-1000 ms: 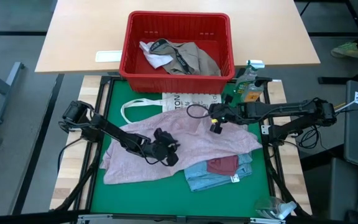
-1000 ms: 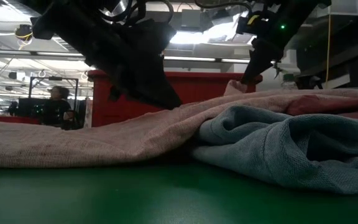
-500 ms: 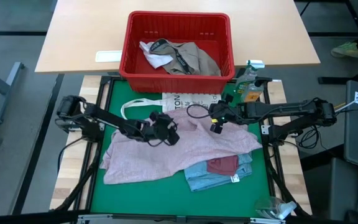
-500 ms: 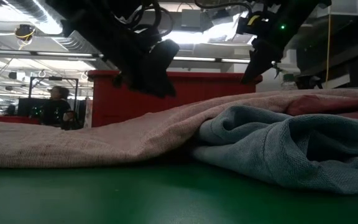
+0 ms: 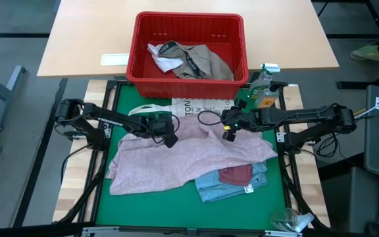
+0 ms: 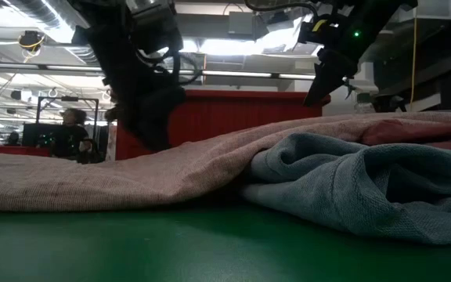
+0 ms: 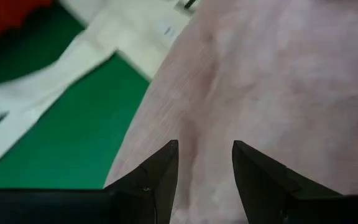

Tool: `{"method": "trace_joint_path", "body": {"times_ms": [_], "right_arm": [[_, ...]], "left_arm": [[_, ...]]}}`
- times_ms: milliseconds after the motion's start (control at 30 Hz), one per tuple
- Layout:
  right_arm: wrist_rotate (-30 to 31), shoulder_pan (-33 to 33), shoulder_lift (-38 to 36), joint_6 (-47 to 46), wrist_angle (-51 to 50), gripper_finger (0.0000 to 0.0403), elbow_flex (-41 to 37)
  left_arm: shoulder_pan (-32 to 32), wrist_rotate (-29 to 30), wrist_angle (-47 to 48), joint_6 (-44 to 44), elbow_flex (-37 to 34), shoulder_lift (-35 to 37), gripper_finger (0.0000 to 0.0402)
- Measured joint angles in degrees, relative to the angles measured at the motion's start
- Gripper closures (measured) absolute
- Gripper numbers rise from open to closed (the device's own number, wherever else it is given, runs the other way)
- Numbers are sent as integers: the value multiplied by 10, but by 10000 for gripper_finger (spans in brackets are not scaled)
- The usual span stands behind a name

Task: Fold Laundry from Bin
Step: Fold the pink shirt from the red laundry basket

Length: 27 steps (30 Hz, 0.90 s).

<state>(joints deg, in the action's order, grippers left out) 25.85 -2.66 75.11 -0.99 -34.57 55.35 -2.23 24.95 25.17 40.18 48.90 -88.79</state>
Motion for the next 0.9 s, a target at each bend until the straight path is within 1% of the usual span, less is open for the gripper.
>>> {"method": "trace_joint_path", "body": {"times_ms": [133, 467, 567, 633, 767, 833, 900], "right_arm": [[0, 0, 0, 0, 0, 212, 0], [0, 0, 0, 0, 0, 212, 0], [-2, 0, 0, 0, 0, 212, 0], [-14, 0, 0, 0, 0, 212, 0], [-38, 0, 0, 0, 0, 212, 0], [-46, 0, 0, 0, 0, 212, 0], [-48, 0, 0, 0, 0, 212, 0]], "left_arm": [[-2, -32, 8, 2, 0, -2, 256], [-20, -33, 6, 2, -1, -14, 256], [-31, -41, 7, -1, -1, -16, 256], [-39, -57, -5, -2, -1, -17, 259], [-53, -94, -23, -3, -1, -24, 277], [-58, -100, -20, -3, -1, -27, 297], [-60, -94, -28, -3, -1, -29, 326]]}}
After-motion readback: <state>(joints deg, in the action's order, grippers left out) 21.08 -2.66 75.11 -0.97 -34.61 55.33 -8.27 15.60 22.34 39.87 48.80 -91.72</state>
